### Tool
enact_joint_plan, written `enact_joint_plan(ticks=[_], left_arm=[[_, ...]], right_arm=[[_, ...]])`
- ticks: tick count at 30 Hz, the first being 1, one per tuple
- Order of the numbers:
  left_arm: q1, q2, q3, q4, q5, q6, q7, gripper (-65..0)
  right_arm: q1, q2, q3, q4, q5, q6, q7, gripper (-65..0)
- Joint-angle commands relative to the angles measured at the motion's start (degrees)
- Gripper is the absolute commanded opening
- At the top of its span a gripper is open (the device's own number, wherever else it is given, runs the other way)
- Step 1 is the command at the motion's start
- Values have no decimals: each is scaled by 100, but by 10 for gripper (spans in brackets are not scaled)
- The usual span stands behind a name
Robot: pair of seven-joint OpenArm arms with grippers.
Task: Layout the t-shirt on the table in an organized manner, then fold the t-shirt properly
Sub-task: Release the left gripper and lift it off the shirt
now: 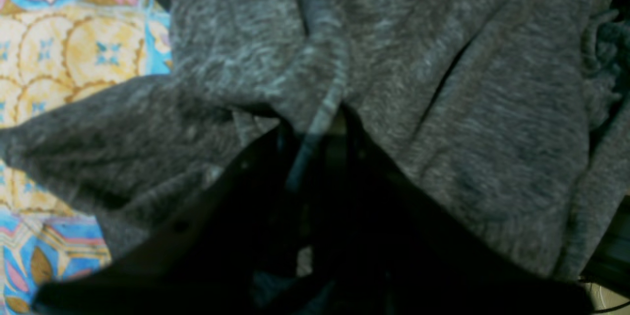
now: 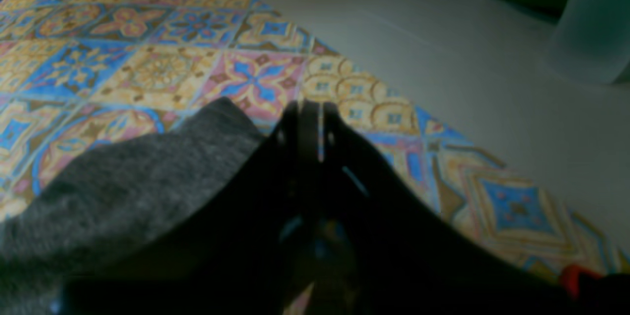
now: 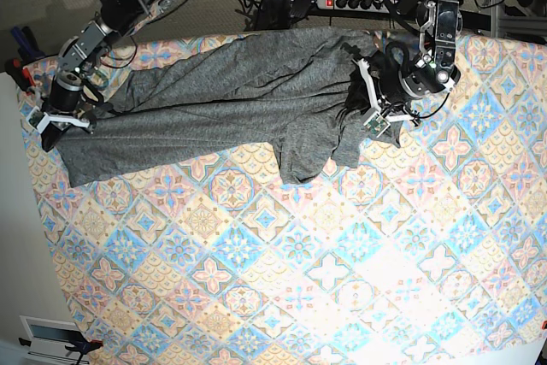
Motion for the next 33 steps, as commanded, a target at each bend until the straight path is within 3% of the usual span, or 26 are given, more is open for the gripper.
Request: enact_joint_plan(ticks=[1,4,7,13,17,25,28,33], left_arm=[[-21,-68,-29,90,6,7,22,-586],[-21,-77,-20,90,6,7,57,-586],[-21,-77,-20,90,6,7,57,-586],[-21,-59,-20,90,6,7,57,-586],[-21,-50,-46,116,-64,7,57,-586],[164,2,-11,1259,-64,7,66,-585],[164,161,-11,1435,-12,7,66,-581],[287,125,-11,1610,-3,7,66,-547]], right_arm=[[60,99,2,28,52,-19,34,-650],[60,99,-6,-25,44,-19,-335,-649],[68,99,-6,-25,44,-19,-792,-607],[33,99,-15,11,35,8,-1030,-429],[25,99,-15,19,35,16,-1021,-348],[25,108,-15,705,35,16,-1038,-329],[33,108,-15,855,35,16,-1047,-329],[42,108,-24,863,35,16,-1047,-329]])
